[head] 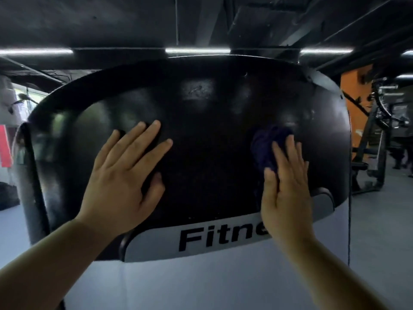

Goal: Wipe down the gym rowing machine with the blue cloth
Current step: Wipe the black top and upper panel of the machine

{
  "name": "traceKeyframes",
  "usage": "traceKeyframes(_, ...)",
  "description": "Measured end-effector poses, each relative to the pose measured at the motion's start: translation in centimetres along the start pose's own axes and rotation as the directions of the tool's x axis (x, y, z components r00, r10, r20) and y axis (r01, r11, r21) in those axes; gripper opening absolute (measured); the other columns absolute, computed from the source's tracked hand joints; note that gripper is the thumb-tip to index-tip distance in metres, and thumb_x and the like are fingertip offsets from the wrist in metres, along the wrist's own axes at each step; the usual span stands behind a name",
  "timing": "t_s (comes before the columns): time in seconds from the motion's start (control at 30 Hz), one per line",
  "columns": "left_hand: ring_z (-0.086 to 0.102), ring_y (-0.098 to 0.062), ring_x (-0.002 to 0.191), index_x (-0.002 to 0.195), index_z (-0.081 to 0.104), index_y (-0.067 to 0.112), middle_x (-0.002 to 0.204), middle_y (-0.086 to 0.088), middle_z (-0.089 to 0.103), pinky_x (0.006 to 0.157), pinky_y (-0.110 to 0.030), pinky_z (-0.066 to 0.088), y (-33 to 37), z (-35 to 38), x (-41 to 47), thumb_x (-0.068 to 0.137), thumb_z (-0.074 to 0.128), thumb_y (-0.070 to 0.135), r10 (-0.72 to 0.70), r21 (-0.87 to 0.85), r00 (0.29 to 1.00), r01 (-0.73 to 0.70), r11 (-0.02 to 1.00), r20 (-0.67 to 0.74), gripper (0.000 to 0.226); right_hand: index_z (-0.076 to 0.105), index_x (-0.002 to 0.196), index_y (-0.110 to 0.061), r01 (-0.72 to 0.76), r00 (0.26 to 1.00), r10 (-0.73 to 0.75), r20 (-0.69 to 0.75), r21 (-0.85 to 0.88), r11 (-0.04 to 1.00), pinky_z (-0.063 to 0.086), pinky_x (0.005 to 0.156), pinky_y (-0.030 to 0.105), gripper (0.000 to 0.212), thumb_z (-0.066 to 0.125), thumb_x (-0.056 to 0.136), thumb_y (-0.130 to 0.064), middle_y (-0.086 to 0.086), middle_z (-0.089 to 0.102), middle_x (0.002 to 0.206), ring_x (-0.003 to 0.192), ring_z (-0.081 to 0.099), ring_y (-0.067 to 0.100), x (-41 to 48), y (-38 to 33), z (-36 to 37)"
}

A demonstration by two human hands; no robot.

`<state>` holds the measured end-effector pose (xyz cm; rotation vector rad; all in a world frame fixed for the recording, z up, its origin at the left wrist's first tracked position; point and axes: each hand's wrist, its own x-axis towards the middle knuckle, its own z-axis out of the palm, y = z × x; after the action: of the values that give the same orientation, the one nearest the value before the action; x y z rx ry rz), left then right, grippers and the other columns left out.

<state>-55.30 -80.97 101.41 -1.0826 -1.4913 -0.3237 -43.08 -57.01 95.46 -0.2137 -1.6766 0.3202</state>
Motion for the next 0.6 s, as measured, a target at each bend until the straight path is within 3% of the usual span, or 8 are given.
traceKeyframes(0.1, 0.032, -0.028, 0.143, 0.138, 0.053, 0.014, 0.154, -0.009, 0.037, 0.121, -0.046, 0.017, -1.6, -0.5, -2.0, 0.087, 0.044, 0.026, -0.037, -0.019, 0.999, 0.037, 0.999, 0.008, 0.053, 0.021, 0.155, -0.026, -0.2, 0.976, 0.206, -0.07, 0.082, 0.976, 0.0, 0.122, 0.024, 0.051, 0.027, 0.104, -0.032, -0.01, 0.003, 0.164, 0.151, -0.005, 0.006, -0.4, -4.4, 1.7)
traceKeyframes(0.2, 0.03, -0.027, 0.144, 0.138, 0.053, 0.014, 0.155, -0.009, 0.036, 0.121, -0.042, 0.014, -2.8, -0.8, -4.0, 0.087, 0.044, 0.026, -0.076, -0.056, 0.997, 0.077, 0.995, 0.027, 0.054, 0.023, 0.154, -0.026, 0.11, 0.992, -0.112, 0.056, 0.036, 0.993, -0.002, 0.123, 0.029, 0.051, 0.03, 0.104, -0.029, -0.008, 0.002, 0.163, 0.152, -0.003, 0.014, -3.8, -8.9, 4.7)
traceKeyframes(0.3, 0.029, -0.028, 0.145, 0.139, 0.052, 0.013, 0.155, -0.011, 0.036, 0.122, -0.04, 0.012, -3.6, -1.1, -5.7, 0.087, 0.044, 0.027, -0.082, -0.062, 0.995, 0.085, 0.994, 0.048, 0.055, 0.039, 0.147, -0.027, 0.486, 0.837, -0.465, 0.289, -0.003, 0.874, 0.009, 0.123, 0.038, 0.047, 0.04, 0.1, -0.023, -0.005, 0.023, 0.161, 0.151, 0.014, 0.016, -7.1, -9.5, 5.8)
traceKeyframes(0.37, 0.029, -0.029, 0.145, 0.139, 0.052, 0.013, 0.155, -0.011, 0.035, 0.122, -0.042, 0.013, -3.7, -1.1, -6.6, 0.087, 0.044, 0.025, -0.071, -0.073, 0.996, 0.075, 0.995, 0.048, 0.054, 0.044, 0.142, -0.027, 0.581, 0.77, -0.538, 0.344, -0.028, 0.813, 0.012, 0.123, 0.039, 0.047, 0.045, 0.096, -0.02, -0.005, 0.031, 0.159, 0.15, 0.02, 0.015, -7.1, -7.2, 4.8)
traceKeyframes(0.43, 0.028, -0.028, 0.145, 0.138, 0.053, 0.014, 0.155, -0.01, 0.034, 0.122, -0.044, 0.015, -3.6, -1.2, -7.3, 0.088, 0.043, 0.024, -0.073, -0.106, 0.996, 0.078, 0.991, 0.048, 0.052, 0.047, 0.135, -0.026, 0.47, 0.852, -0.433, 0.293, -0.065, 0.88, 0.012, 0.123, 0.042, 0.043, 0.043, 0.093, -0.016, -0.007, 0.033, 0.156, 0.15, 0.019, 0.012, -7.0, -4.2, 3.1)
traceKeyframes(0.5, 0.026, -0.025, 0.146, 0.138, 0.054, 0.014, 0.156, -0.009, 0.033, 0.122, -0.044, 0.015, -3.4, -1.2, -7.9, 0.088, 0.043, 0.023, -0.086, -0.136, 0.995, 0.092, 0.986, 0.053, 0.052, 0.049, 0.128, -0.026, 0.152, 0.98, -0.145, 0.136, -0.038, 0.988, 0.019, 0.12, 0.047, 0.037, 0.038, 0.095, -0.016, -0.012, 0.031, 0.155, 0.15, 0.018, 0.013, -7.3, -2.9, 1.4)
traceKeyframes(0.57, 0.026, -0.026, 0.146, 0.138, 0.054, 0.013, 0.156, -0.009, 0.033, 0.122, -0.043, 0.014, -3.5, -1.2, -8.4, 0.088, 0.043, 0.024, -0.088, -0.141, 0.994, 0.096, 0.985, 0.06, 0.052, 0.047, 0.128, -0.027, -0.054, 0.998, 0.053, 0.031, 0.04, 0.998, 0.023, 0.119, 0.043, 0.034, 0.034, 0.097, -0.019, -0.015, 0.028, 0.156, 0.151, 0.017, 0.015, -8.2, -4.5, 1.9)
traceKeyframes(0.6, 0.027, -0.026, 0.146, 0.138, 0.054, 0.013, 0.156, -0.009, 0.034, 0.122, -0.043, 0.014, -3.5, -1.1, -8.5, 0.087, 0.044, 0.024, -0.085, -0.141, 0.994, 0.094, 0.986, 0.066, 0.052, 0.048, 0.128, -0.027, -0.051, 0.998, 0.049, 0.034, 0.051, 0.997, 0.02, 0.12, 0.041, 0.035, 0.034, 0.097, -0.019, -0.012, 0.028, 0.158, 0.151, 0.016, 0.017, -8.8, -5.9, 2.8)
